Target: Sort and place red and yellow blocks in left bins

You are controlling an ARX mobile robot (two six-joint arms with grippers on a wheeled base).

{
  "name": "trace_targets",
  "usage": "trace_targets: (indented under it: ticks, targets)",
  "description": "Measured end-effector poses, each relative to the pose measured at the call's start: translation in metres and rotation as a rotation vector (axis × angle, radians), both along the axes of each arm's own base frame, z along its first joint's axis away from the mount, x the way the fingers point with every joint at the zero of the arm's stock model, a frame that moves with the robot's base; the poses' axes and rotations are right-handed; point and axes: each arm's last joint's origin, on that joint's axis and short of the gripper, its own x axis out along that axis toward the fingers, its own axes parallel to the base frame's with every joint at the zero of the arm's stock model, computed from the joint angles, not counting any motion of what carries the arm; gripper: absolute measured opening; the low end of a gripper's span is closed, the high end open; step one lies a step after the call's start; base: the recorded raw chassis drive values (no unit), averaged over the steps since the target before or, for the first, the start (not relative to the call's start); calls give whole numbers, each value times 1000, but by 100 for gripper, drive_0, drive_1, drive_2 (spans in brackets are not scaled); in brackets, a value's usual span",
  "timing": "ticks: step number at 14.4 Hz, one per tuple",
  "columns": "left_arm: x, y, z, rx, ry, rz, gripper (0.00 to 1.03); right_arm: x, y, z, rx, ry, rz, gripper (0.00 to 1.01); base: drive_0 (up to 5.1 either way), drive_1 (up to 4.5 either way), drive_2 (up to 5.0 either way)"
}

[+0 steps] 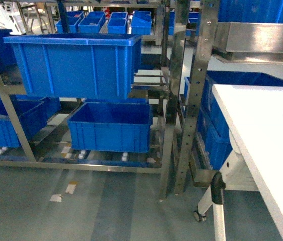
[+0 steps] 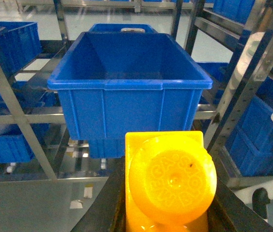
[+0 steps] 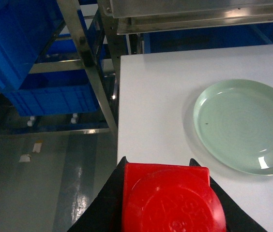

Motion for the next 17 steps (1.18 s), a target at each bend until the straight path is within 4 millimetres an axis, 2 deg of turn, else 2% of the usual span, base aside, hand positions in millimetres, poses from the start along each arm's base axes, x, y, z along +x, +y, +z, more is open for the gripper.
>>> trace_targets:
  ticks: [4, 17]
  targets:
    - [0, 0, 0, 0, -4, -1, 27, 0, 0, -1, 0, 3, 0, 27, -476, 363, 121]
    - [0, 0, 0, 0, -2, 0, 27, 0, 0, -1, 0, 3, 0, 27, -495, 241, 241]
